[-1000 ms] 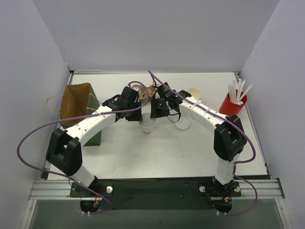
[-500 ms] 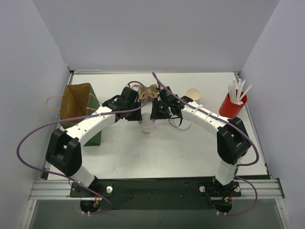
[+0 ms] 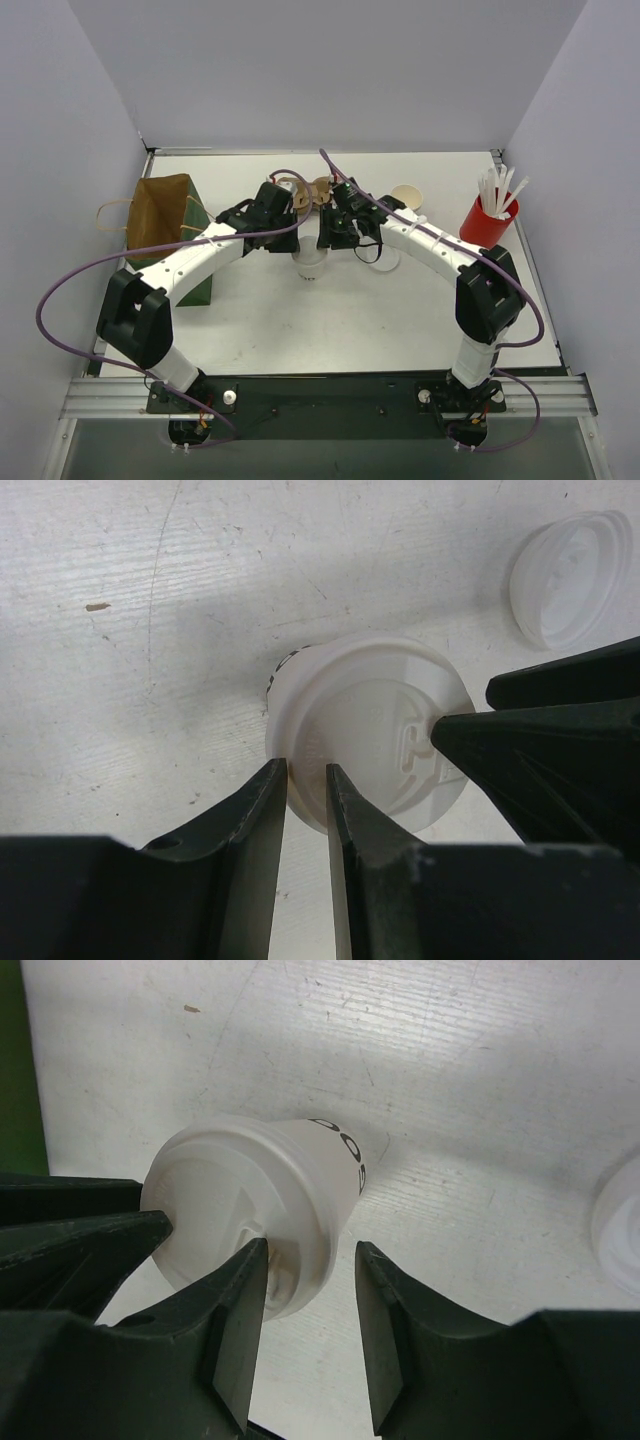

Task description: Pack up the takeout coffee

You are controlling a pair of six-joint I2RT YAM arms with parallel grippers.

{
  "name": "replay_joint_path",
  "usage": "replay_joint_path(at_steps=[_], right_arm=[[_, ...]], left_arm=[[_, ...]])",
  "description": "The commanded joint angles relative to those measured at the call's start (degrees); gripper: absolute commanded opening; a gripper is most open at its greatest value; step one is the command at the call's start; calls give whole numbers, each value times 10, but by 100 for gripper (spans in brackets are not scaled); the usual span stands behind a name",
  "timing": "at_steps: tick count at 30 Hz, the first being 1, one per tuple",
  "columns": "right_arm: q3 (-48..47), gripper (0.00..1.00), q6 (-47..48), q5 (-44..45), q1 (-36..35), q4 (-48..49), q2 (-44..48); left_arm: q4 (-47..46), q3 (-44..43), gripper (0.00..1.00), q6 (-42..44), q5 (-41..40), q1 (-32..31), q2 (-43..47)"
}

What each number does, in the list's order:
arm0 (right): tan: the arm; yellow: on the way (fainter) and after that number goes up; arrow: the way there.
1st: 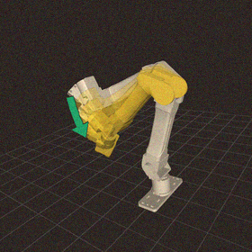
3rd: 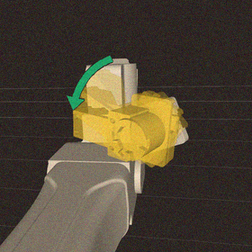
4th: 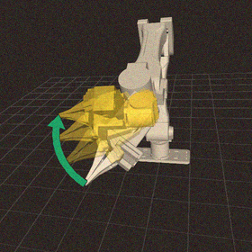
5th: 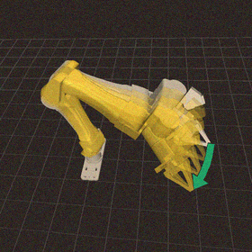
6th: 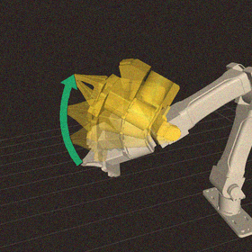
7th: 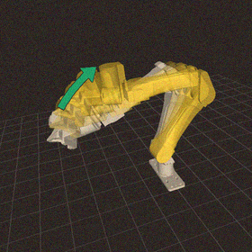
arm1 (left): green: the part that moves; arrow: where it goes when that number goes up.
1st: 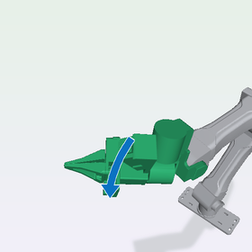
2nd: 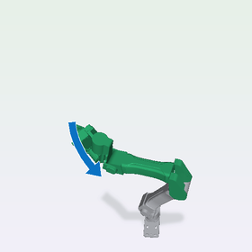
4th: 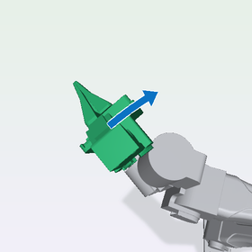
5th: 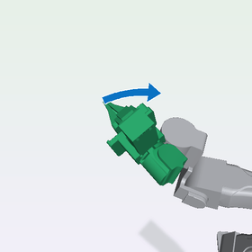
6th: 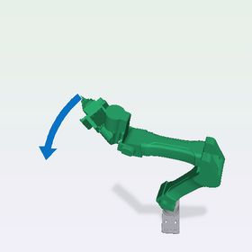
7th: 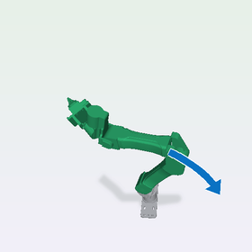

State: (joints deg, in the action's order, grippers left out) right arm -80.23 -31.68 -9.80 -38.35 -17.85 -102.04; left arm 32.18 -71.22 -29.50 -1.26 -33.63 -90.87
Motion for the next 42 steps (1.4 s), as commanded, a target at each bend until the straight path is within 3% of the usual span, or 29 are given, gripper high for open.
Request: replay_joint_path(at_steps=[1, 19, 33, 42], right_arm=[[-43, 36, 10, 31, 13, -68, -4], [-8, 32, -58, -23, -31, -45, 40], [29, 22, -65, 13, -40, -37, 16], [111, 21, -68, 54, -66, -11, 3]], left_arm=[[22, -13, 33, 10, -4, -6, -18], [23, -23, 33, 14, -1, -7, -26], [18, -18, 33, 13, 1, -10, -30], [12, -3, 33, 10, 2, -11, -29]])
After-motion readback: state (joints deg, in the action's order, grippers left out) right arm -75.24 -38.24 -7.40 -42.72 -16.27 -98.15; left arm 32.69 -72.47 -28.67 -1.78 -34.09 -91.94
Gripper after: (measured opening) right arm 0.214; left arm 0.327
